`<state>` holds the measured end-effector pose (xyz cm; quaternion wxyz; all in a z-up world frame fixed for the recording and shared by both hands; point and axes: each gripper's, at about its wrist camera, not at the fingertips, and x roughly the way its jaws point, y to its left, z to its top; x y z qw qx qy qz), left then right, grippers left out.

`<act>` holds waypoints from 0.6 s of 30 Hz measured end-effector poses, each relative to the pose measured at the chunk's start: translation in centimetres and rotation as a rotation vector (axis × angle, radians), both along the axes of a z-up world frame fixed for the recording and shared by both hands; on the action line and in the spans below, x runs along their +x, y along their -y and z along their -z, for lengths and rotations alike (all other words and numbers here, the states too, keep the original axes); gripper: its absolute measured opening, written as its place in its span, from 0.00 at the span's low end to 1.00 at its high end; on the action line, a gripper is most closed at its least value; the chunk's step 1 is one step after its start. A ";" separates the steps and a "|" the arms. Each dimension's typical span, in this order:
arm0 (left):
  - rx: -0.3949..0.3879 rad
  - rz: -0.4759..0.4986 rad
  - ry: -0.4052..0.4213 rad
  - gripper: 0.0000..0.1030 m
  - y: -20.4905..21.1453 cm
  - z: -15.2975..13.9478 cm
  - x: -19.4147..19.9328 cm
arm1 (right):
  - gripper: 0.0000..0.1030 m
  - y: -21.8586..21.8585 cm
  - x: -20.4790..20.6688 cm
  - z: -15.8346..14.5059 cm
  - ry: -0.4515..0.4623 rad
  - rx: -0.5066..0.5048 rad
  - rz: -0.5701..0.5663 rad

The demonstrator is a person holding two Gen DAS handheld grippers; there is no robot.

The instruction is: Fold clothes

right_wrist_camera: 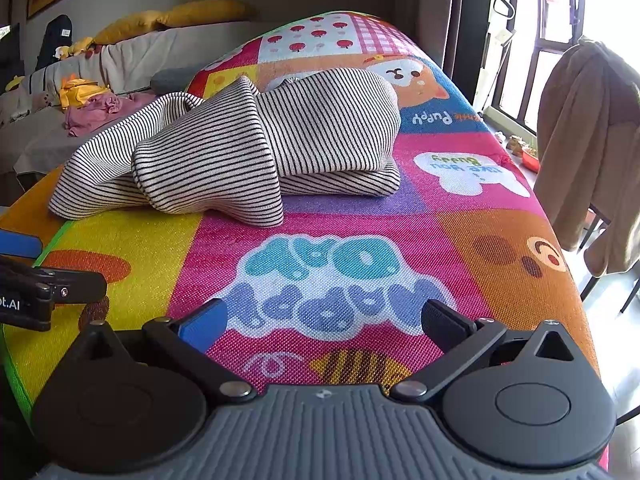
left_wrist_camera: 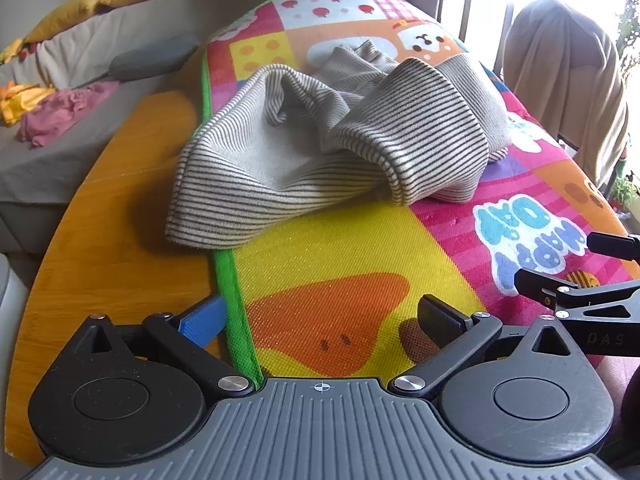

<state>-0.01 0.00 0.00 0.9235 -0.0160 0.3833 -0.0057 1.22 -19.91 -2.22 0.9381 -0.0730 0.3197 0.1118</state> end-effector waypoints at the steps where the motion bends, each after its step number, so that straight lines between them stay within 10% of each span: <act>1: 0.000 0.000 0.000 1.00 0.0 0.0 0.0 | 1.00 0.0 0.0 0.0 0.000 0.000 0.000; 18: 0.009 -0.001 0.002 1.00 0.2 0.0 -0.1 | 1.00 0.0 0.0 0.0 -0.002 0.001 0.001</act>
